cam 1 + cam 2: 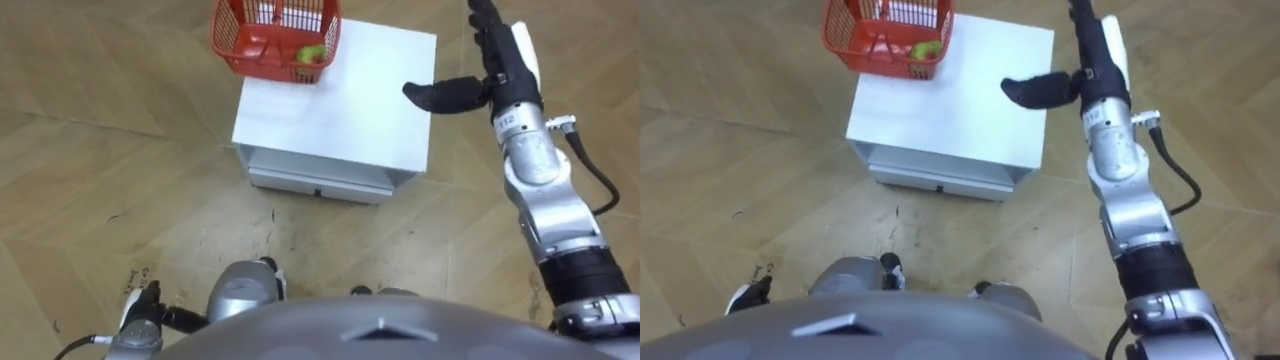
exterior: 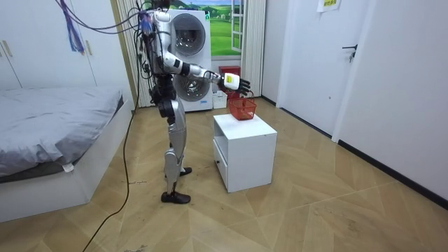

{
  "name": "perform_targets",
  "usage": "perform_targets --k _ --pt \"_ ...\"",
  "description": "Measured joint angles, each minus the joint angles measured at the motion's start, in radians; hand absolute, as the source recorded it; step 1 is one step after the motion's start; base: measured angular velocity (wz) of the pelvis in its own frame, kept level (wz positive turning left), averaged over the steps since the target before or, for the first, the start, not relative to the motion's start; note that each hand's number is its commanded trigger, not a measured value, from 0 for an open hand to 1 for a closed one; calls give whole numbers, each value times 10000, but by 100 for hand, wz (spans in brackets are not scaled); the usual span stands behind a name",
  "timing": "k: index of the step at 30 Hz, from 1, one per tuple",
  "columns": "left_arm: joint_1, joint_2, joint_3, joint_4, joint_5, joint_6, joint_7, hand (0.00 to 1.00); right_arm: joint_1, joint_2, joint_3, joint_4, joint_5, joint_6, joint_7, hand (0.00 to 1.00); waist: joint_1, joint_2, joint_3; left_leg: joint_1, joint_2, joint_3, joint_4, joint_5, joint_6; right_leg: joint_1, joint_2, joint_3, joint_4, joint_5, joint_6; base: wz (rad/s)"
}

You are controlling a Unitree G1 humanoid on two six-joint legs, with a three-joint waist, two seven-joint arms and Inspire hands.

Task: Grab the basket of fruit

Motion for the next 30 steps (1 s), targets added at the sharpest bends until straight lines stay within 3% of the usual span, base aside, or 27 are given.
perform_targets --k 3,4,8,13,15,19,23,24,30 --pt "30 14 14 -24 -1 1 12 0 379 23 -20 829 -93 -162 -3 0 -178 101 -34 322 -7 98 -131 -21 -32 204 6 59 -116 -21 32 -11" --pt "60 23 20 -156 11 2 26 0 547 23 -43 1566 -299 -181 -2 0 -200 105 -85 414 -9 149 -171 -28 -41 245 9 122 -143 -31 43 -16" --pt "180 12 55 -245 225 -29 161 0 1250 205 -346 4437 -323 -34 62 0 -402 41 -85 708 -76 171 -285 -61 -41 662 -2 166 -352 -84 99 -1" --pt "209 -20 56 42 1027 44 213 0 1342 468 -830 7685 33 75 178 0 -491 73 -36 924 -60 214 -279 -178 -89 904 28 200 -382 -105 130 -2" --pt "277 -25 37 56 1052 296 168 0 1315 490 -830 8470 23 220 372 0 -493 130 -35 1045 -62 220 -272 -245 -99 1056 34 209 -459 -129 143 0" --pt "349 -27 31 29 1118 603 29 0 1098 754 -827 9362 -31 500 615 0 -504 154 -5 1223 -75 214 -235 -331 -112 1204 23 206 -488 -221 170 0" --pt "349 -51 34 -33 1130 840 -11 0 1082 910 -821 9828 -335 933 957 0 -591 341 -12 1408 -74 194 -175 -450 -131 1445 21 161 -479 -276 214 2" --pt "376 -59 44 -84 1169 903 -11 0 1079 906 -821 9876 -491 1104 1029 0 -659 313 23 1456 -74 195 -176 -481 -134 1488 17 160 -464 -300 223 0" --pt "259 -208 46 -245 1444 965 -19 0 1018 910 -821 10218 -833 1719 1528 0 -836 463 -14 1673 -69 220 -269 -537 -166 1622 24 165 -437 -362 242 0"
